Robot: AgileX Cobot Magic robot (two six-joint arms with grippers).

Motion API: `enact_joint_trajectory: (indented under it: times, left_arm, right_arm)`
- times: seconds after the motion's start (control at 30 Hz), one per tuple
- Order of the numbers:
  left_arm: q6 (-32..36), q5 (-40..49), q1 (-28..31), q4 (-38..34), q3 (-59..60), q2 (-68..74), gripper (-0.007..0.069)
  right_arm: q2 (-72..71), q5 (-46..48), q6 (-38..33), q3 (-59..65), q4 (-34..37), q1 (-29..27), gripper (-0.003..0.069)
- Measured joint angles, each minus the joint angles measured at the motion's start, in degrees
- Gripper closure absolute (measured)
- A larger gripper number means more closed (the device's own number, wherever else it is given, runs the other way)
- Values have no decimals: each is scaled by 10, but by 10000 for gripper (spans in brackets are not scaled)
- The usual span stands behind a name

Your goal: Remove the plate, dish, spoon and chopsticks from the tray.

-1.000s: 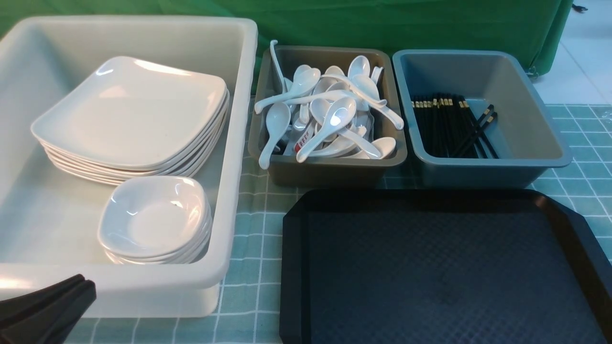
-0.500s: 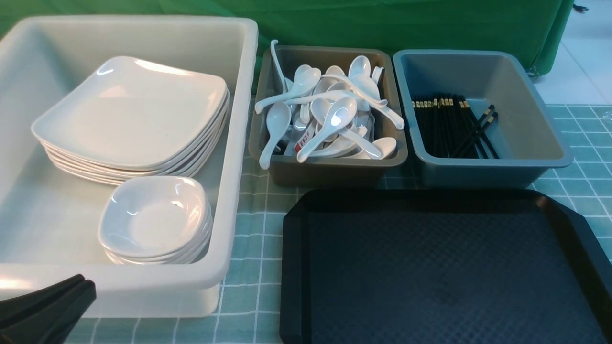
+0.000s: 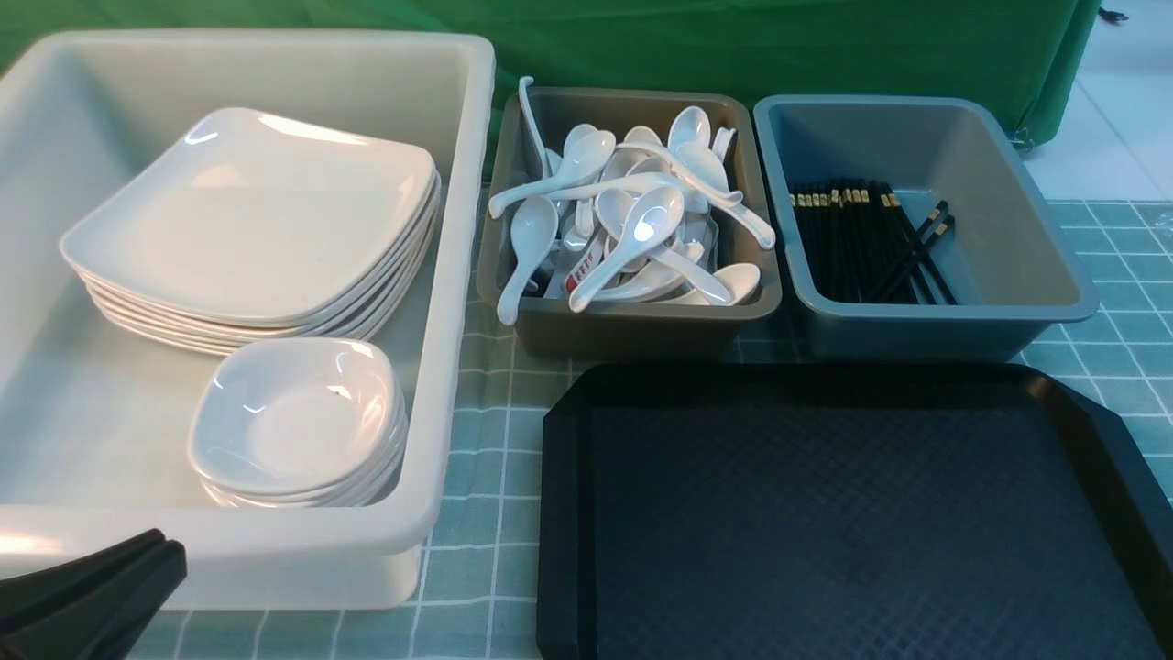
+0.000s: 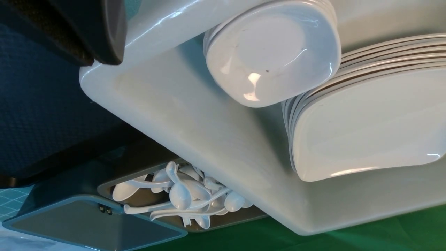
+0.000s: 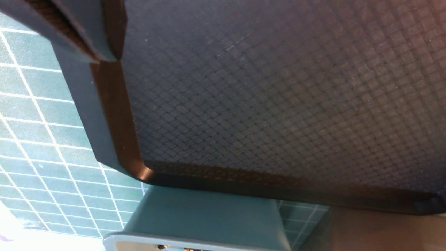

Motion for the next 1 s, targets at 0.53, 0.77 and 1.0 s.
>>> enact_joint_trajectory:
  times: [0.53,0.77,1.0]
  left_arm:
    - [0,2,0,0,0,0,607]
    - [0,2,0,0,0,0,607]
    - [0,2,0,0,0,0,607]
  right_arm:
    - [0,0,0,0,0,0,590]
    - [0,0,0,0,0,0,580]
    - [0,0,0,0,0,0,571]
